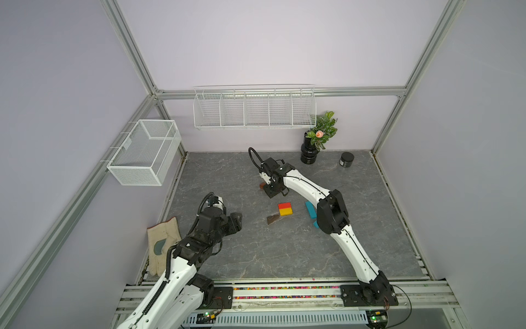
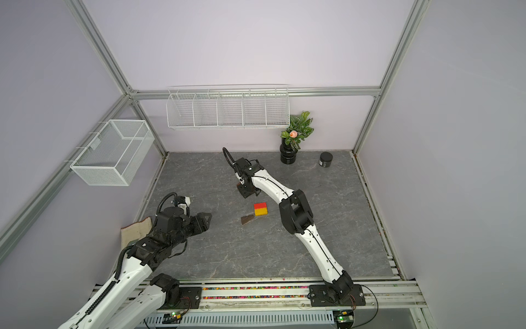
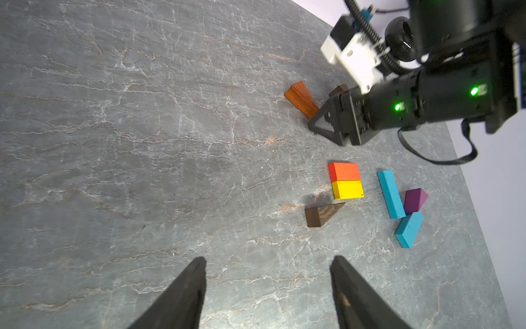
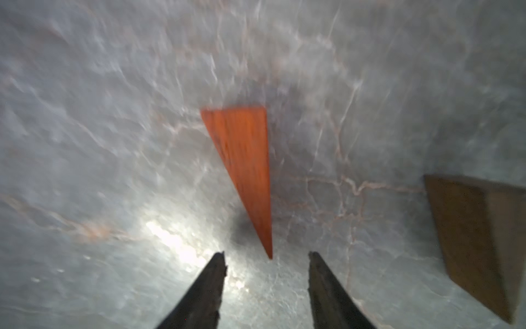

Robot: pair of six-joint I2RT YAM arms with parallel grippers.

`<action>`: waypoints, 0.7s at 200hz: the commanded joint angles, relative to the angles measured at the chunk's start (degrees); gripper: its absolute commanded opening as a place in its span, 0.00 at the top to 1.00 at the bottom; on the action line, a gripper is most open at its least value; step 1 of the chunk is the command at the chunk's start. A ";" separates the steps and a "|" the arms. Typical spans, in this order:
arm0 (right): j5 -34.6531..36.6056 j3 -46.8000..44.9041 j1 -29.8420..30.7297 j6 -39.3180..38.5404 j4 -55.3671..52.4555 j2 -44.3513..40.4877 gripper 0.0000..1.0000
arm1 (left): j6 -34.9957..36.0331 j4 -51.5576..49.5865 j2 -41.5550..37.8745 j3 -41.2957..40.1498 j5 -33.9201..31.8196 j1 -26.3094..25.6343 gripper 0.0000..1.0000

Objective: Assemble a small pinwheel with building blocks
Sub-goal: Pick up the building block from the center of the board.

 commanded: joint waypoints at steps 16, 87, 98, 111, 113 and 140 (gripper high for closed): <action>-1.62 17.03 -0.42 0.14 -7.47 9.61 0.44 | 0.05 1.54 0.18 -0.33 0.18 0.30 0.28; -2.35 20.30 -0.99 1.73 -7.92 13.33 0.65 | 0.25 1.60 1.05 -0.50 0.62 0.29 0.28; -2.00 20.29 -0.99 1.82 -7.55 13.15 0.72 | 0.17 1.63 1.00 -0.45 0.70 0.34 0.27; -1.89 20.30 -0.98 1.73 -7.25 12.87 0.79 | 0.00 1.75 0.96 -0.50 0.62 0.29 0.27; -1.89 20.30 -0.98 1.67 -7.24 12.79 0.80 | -0.01 1.69 0.98 -0.50 0.62 0.33 0.27; -1.70 20.21 -0.98 0.91 -8.34 11.93 0.87 | -0.17 1.77 1.05 -0.59 0.73 0.27 0.27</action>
